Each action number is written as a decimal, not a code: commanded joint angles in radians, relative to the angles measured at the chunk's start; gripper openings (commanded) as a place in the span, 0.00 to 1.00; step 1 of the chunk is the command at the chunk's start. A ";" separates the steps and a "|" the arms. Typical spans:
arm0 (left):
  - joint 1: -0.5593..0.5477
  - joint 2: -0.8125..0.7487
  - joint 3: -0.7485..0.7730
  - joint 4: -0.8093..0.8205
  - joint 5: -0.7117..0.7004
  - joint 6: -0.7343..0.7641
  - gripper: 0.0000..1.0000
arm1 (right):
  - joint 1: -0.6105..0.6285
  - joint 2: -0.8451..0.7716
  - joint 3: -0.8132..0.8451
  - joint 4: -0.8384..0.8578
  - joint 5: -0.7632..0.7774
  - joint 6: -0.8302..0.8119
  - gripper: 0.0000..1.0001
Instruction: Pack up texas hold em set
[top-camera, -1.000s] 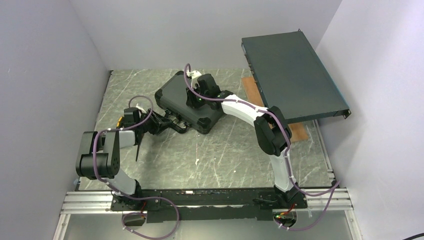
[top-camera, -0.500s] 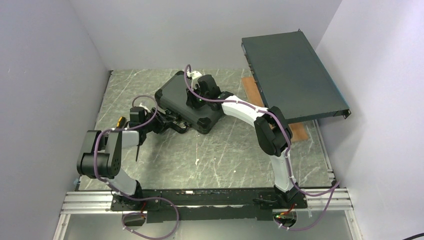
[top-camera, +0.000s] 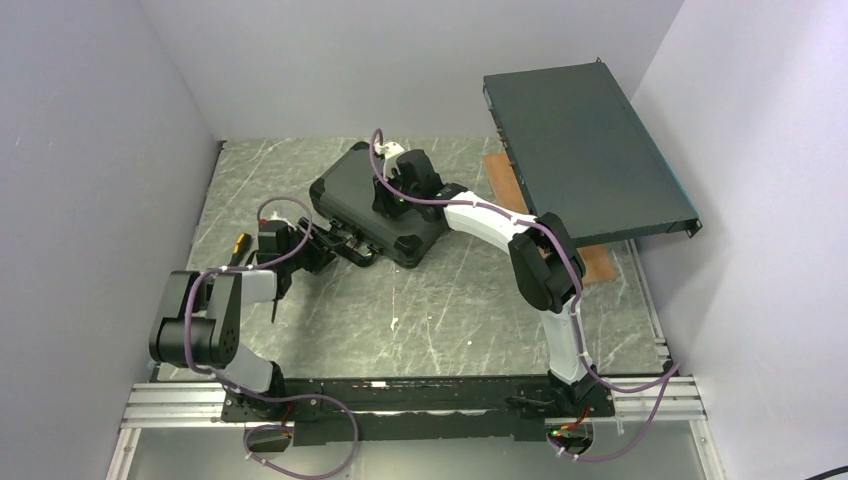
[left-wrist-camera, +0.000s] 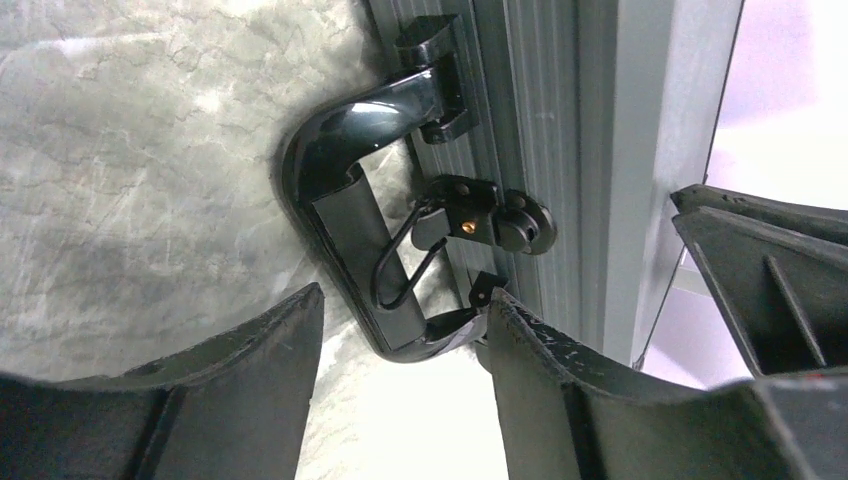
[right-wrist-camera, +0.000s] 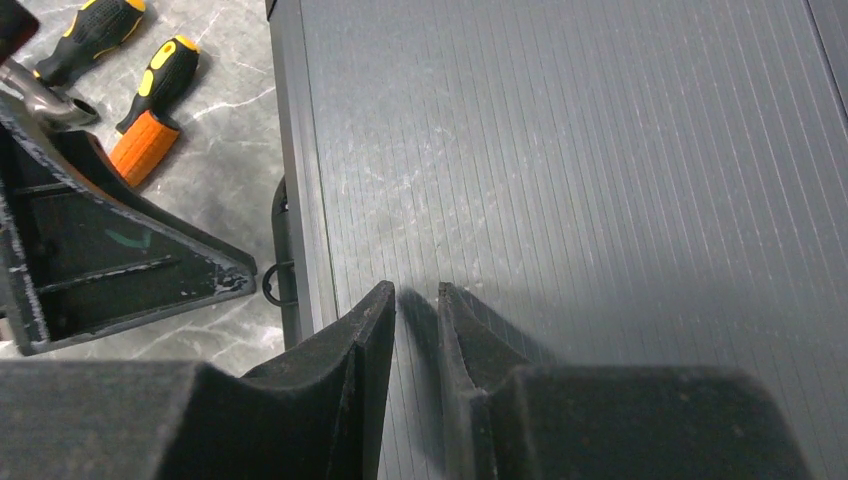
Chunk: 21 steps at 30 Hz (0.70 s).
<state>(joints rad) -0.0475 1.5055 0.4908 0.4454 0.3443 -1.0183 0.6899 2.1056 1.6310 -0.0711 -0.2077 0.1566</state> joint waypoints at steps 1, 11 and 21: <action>-0.005 0.080 0.011 0.133 0.052 -0.051 0.61 | -0.003 0.043 -0.062 -0.177 0.007 -0.012 0.26; -0.030 0.138 0.006 0.256 0.082 -0.083 0.27 | -0.002 0.031 -0.069 -0.174 0.003 -0.012 0.26; -0.046 0.080 0.072 0.136 0.067 -0.041 0.36 | -0.003 0.033 -0.071 -0.171 -0.009 -0.009 0.26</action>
<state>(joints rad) -0.0700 1.6436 0.4938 0.5392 0.3824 -1.0790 0.6895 2.0995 1.6150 -0.0544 -0.2192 0.1570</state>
